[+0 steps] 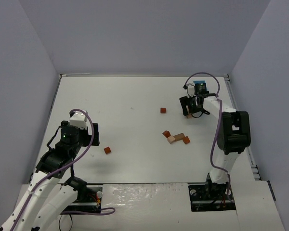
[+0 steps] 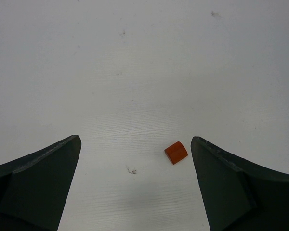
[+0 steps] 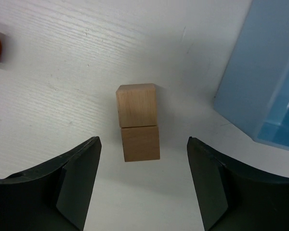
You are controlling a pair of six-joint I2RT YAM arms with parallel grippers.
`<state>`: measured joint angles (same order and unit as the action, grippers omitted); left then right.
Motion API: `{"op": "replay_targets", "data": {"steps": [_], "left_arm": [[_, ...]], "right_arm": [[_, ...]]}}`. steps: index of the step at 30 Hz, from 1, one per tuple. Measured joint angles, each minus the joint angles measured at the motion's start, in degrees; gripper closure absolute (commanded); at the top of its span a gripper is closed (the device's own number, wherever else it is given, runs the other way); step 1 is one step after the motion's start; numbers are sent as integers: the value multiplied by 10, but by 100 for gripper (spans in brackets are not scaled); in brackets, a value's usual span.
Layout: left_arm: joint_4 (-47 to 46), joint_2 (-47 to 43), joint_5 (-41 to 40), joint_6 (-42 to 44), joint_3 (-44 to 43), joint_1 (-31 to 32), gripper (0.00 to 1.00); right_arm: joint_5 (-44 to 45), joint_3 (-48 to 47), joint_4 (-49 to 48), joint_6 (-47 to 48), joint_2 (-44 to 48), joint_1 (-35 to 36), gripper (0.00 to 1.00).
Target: Build the wood block tower
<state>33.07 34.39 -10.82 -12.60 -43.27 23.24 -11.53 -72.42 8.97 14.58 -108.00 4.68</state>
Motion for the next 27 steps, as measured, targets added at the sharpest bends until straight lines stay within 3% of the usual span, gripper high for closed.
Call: {"op": "replay_targets", "data": {"steps": [10, 21, 27], "left_arm": [[0, 0, -1, 0, 0, -1, 3], [0, 0, -9, 0, 0, -1, 3], [0, 4, -12, 0, 0, -1, 3]], "right_arm": [[-8, -78, 10, -29, 22, -9, 27], [-28, -126, 20, -59, -96, -16, 28], [12, -161, 33, -63, -120, -40, 27]]}}
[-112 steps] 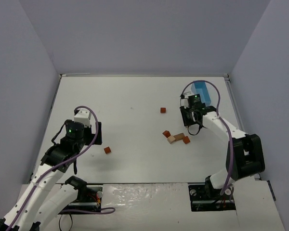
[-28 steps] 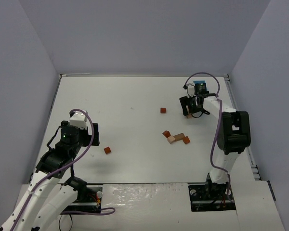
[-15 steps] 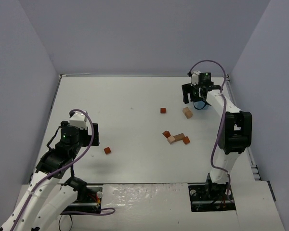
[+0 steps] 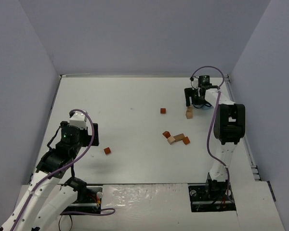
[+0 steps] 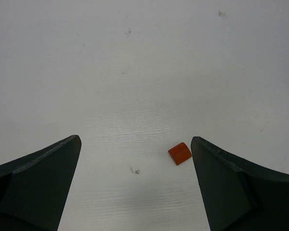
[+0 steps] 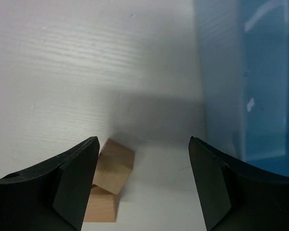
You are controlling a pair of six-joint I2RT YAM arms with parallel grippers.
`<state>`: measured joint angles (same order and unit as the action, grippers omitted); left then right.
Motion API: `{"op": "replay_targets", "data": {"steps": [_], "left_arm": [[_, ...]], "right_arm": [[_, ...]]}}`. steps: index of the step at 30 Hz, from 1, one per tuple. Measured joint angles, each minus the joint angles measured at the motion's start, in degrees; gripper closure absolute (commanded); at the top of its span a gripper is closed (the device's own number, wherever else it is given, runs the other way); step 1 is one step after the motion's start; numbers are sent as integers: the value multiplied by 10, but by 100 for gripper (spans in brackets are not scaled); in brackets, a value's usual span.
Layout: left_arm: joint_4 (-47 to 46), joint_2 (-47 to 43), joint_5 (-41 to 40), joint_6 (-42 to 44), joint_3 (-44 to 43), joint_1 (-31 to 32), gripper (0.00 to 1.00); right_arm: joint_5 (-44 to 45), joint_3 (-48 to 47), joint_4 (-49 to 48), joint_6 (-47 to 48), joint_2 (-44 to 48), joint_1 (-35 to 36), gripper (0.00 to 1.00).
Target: Build the wood block tower
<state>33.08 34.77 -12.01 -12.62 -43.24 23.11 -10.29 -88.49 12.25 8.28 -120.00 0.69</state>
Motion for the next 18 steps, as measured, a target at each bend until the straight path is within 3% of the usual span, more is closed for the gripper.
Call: {"op": "replay_targets", "data": {"steps": [10, 18], "left_arm": [[0, 2, -1, 0, 0, -4, 3], [-1, 3, -1, 0, 0, -4, 3]], "right_arm": [[40, -79, -6, 8, 0, -54, 25], [10, 4, 0, -23, 77, -9, 29]]}}
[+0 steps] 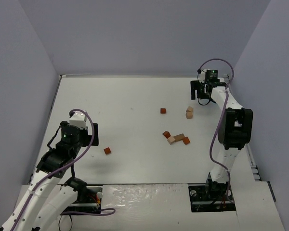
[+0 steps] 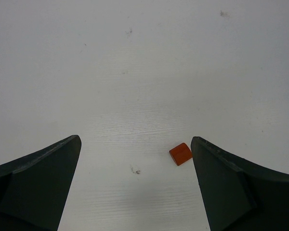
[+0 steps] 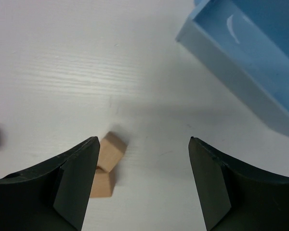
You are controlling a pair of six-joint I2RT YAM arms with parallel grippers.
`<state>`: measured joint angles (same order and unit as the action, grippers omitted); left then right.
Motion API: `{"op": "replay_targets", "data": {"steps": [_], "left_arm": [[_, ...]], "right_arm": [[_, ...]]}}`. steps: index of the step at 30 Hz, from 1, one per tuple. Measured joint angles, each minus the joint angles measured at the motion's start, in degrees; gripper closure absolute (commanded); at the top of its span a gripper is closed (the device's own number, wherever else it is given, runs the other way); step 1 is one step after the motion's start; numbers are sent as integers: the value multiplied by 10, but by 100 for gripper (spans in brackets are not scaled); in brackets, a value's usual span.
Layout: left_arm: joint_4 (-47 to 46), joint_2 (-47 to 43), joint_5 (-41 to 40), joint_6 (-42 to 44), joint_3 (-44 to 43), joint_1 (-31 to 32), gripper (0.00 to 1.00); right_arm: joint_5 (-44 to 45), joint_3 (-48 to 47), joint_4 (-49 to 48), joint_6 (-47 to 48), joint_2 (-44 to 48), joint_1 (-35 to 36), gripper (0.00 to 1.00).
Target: Build the wood block tower
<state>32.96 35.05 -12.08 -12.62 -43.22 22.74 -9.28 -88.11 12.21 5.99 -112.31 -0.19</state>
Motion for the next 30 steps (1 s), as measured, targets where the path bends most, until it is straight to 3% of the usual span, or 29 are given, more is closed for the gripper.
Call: {"op": "replay_targets", "data": {"steps": [7, 15, 25, 30], "left_arm": [[-1, 3, 1, 0, 0, 0, 3], [-1, 5, 2, 0, 0, 0, 3], [-1, 5, 3, 0, 0, 0, 3], [-1, 5, 4, 0, 0, 0, 3]], "right_arm": [[56, 49, 0, -112, 49, 56, 33], [141, 57, 1, -234, 40, 58, 35], [135, 52, 0, -277, -41, 60, 41], [135, 51, 0, -278, -52, 65, 48]]}}
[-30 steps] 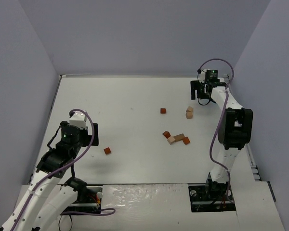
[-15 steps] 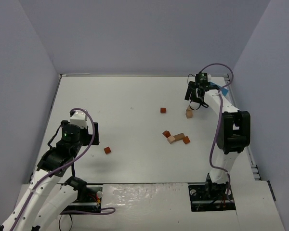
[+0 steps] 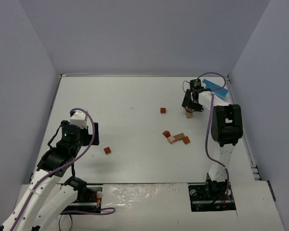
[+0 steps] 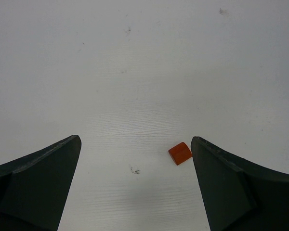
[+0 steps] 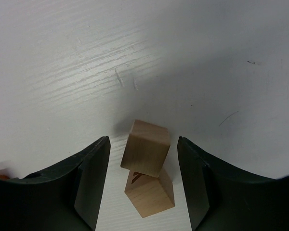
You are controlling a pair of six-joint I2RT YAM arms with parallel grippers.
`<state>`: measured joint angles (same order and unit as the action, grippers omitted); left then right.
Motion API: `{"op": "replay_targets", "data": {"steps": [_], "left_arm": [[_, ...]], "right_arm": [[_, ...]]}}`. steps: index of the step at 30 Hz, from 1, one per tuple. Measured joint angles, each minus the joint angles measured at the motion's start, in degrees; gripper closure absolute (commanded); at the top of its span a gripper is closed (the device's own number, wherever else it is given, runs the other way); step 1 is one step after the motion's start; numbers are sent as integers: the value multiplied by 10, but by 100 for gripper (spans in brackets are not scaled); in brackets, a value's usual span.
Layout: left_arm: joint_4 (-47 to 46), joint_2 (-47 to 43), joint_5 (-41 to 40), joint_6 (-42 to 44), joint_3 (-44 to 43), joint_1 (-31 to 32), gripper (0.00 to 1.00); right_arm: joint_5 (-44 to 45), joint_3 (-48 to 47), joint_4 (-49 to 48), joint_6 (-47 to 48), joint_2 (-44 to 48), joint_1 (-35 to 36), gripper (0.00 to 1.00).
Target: Build the wood block tower
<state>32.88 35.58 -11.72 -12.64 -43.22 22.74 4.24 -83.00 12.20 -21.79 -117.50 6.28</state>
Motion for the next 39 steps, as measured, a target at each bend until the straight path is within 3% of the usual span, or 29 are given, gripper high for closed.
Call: {"op": "replay_targets", "data": {"steps": [15, 23, 39], "left_arm": [[0, 0, 3, 0, 0, 0, 3], [0, 0, 7, 0, 0, 0, 3], [0, 0, 12, 0, 0, 0, 3]], "right_arm": [[-2, -10, -1, 60, -6, 6, 75], [-13, -10, -1, 120, -6, 6, 81], [-67, -10, -2, 201, -6, 6, 82]]}}
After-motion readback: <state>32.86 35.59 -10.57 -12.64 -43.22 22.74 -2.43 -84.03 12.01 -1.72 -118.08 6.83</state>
